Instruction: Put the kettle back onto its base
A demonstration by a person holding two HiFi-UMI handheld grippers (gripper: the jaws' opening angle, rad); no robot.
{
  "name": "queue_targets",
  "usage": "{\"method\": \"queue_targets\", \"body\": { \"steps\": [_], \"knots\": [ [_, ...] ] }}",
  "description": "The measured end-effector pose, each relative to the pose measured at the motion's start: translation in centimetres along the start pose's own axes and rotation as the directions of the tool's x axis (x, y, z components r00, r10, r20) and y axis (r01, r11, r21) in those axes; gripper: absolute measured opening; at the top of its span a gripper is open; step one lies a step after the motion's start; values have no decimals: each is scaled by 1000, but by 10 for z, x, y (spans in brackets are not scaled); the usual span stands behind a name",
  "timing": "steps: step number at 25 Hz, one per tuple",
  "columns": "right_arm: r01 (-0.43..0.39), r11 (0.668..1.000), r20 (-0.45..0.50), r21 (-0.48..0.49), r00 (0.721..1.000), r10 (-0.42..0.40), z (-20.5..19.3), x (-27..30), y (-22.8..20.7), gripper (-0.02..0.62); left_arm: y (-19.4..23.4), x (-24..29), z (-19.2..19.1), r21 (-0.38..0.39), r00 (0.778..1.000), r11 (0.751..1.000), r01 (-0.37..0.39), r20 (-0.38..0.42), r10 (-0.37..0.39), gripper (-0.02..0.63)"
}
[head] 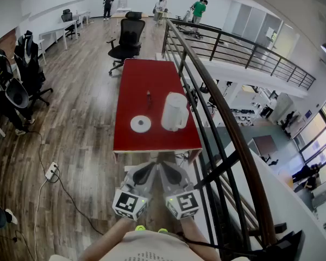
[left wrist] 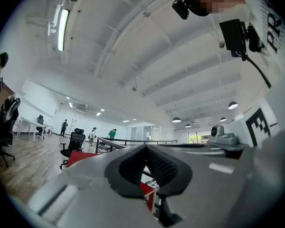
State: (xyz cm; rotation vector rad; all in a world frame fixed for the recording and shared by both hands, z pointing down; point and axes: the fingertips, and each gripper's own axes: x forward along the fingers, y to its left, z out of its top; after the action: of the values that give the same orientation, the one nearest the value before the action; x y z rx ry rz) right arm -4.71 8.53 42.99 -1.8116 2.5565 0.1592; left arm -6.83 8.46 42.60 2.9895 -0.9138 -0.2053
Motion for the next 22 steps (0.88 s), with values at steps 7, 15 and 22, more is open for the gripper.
{"method": "queue_targets", "body": {
  "steps": [7,15,22],
  "knots": [
    [-22,1000,-14,-17,1000,22,-2,0,4,8,-3,3,-5,14,1000,1000,11,3,-11,-8],
    [-28,1000,-11,-13,1000,28,0,-2,7,8,-3,0,-5,9,1000,1000,5,-2,-5,-8],
    [-29,999,-7,-12,1000,29,-3,-3,5,8,-3,1,-7,8,1000,1000,3,-7,-3,-8]
  ]
}}
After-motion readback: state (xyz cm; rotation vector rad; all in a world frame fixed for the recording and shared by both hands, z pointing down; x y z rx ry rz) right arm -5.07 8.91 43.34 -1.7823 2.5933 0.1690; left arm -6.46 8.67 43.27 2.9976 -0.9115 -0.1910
